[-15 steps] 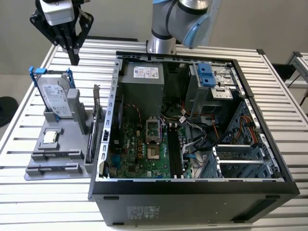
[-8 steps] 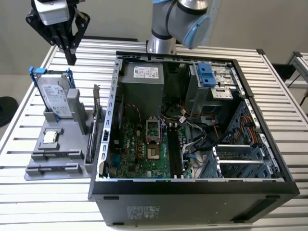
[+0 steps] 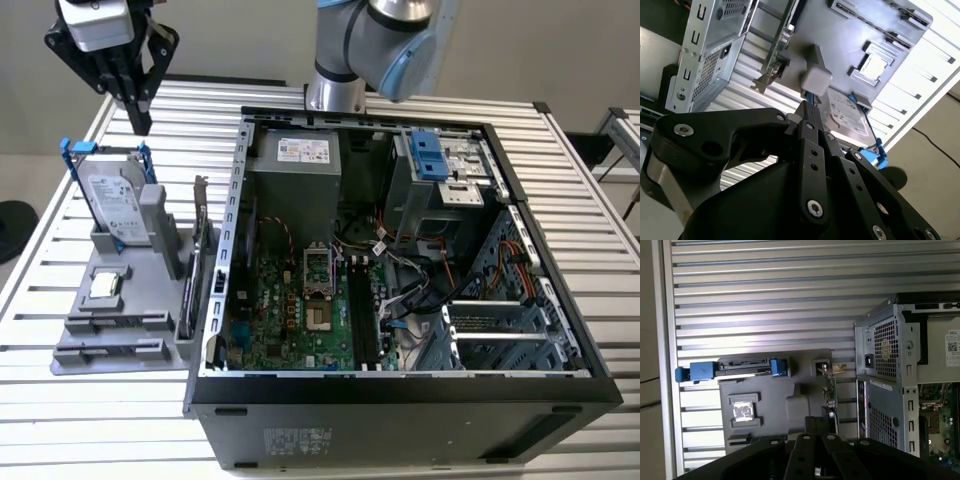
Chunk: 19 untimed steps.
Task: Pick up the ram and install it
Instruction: 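Reach for the ram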
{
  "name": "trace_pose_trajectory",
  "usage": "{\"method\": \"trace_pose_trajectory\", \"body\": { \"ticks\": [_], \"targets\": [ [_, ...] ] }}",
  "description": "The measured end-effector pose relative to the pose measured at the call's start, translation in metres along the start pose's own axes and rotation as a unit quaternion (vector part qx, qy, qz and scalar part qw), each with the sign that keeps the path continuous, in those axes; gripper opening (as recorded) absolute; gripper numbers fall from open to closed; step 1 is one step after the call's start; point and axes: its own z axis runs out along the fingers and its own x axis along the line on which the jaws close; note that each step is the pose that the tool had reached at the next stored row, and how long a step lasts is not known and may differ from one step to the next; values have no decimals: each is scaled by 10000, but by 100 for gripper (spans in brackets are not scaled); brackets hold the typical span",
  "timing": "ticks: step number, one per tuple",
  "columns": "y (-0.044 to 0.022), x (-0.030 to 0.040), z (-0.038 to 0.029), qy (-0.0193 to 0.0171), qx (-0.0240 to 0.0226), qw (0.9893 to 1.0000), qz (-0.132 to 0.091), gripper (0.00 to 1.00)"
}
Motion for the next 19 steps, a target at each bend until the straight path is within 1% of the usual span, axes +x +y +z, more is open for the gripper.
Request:
{"method": "trace_pose_trajectory", "body": {
  "ticks": [19],
  "targets": [
    [-12,169,-3,0,-1,10000,0,0]
  ]
}}
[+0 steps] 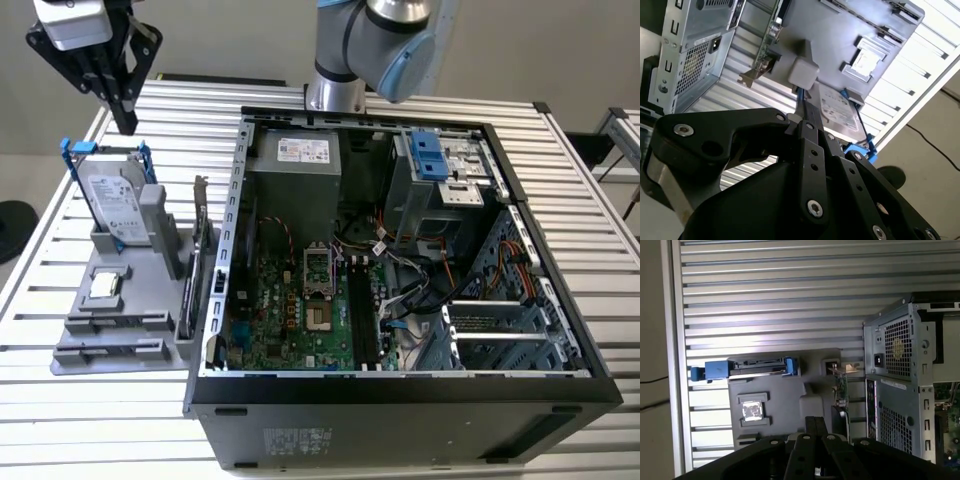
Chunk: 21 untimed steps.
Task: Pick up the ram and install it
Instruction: 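Reach for the ram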
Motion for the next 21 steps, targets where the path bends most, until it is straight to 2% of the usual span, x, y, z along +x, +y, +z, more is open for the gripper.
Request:
{"method": "trace_pose_trajectory", "body": {
  "ticks": [21],
  "targets": [
    [-11,158,-4,1,0,10000,0,0]
  ]
}}
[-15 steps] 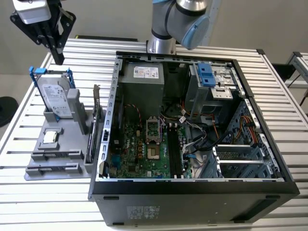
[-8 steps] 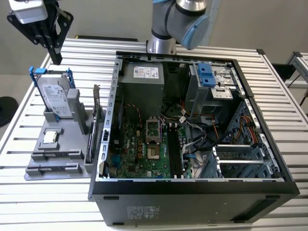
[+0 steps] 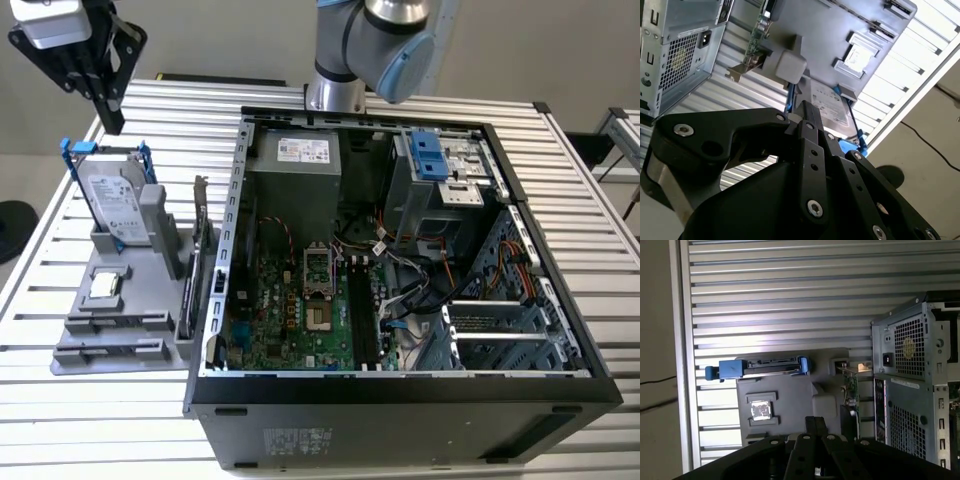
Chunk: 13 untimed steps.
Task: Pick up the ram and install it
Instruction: 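Reach for the ram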
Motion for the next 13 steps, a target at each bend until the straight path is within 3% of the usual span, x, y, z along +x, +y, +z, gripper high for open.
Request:
{"method": "trace_pose_trajectory", "body": {
  "ticks": [13],
  "targets": [
    [-8,114,-2,0,-1,10000,0,0]
  ]
}}
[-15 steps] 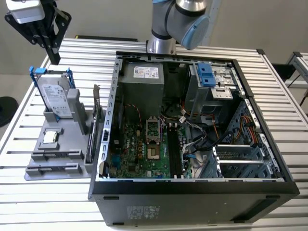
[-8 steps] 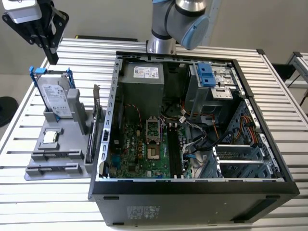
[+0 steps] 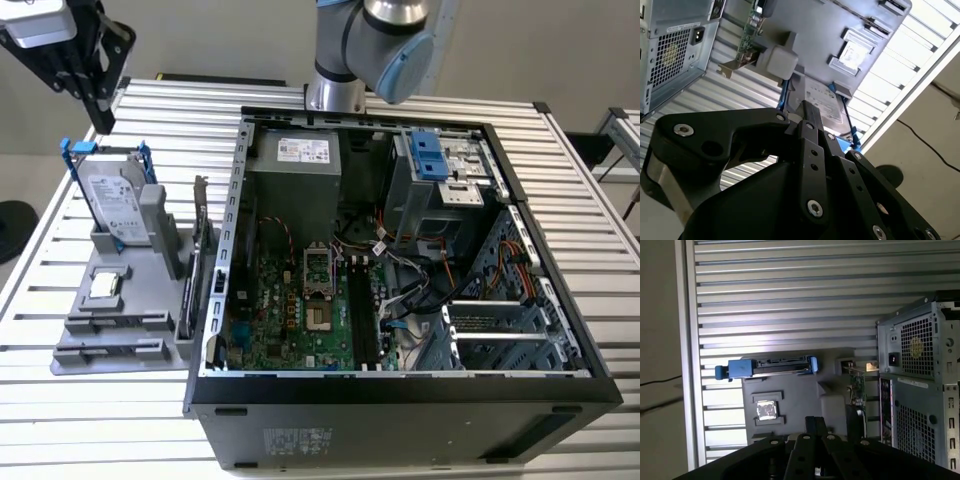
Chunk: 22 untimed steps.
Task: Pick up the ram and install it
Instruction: 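Reach for the ram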
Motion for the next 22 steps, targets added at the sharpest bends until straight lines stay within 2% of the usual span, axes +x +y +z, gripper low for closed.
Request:
{"method": "trace_pose_trajectory", "body": {
  "ticks": [22],
  "targets": [
    [-15,224,-5,0,-2,10000,0,0]
  ]
}}
